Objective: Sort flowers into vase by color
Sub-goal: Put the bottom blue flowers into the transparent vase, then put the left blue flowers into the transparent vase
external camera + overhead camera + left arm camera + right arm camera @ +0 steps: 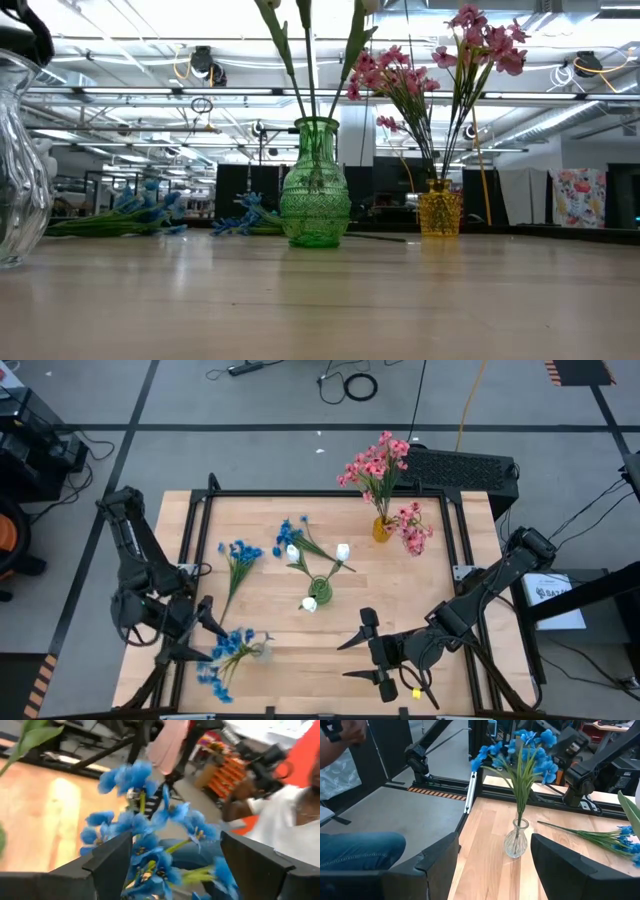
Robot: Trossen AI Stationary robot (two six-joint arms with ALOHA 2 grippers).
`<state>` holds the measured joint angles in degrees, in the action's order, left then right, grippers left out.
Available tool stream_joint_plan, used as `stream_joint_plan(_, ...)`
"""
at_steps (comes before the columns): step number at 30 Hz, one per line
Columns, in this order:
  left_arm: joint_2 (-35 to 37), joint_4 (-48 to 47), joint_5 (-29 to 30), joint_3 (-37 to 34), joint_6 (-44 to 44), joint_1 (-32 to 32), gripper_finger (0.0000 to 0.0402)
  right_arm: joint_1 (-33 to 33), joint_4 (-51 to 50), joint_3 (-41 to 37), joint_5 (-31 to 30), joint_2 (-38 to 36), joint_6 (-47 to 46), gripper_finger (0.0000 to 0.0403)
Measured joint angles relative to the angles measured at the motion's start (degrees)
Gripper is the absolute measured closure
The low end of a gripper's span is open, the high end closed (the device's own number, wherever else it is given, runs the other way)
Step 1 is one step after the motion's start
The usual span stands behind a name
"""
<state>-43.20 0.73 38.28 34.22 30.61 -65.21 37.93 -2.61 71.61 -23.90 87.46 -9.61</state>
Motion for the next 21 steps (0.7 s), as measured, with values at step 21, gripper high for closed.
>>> stream_joint_plan(21,19.9,0.0,47.2,0.0,-18.9,0.0,0.0096,0.1,-7.7,0.0,0.0,0.0,0.3,0.0161)
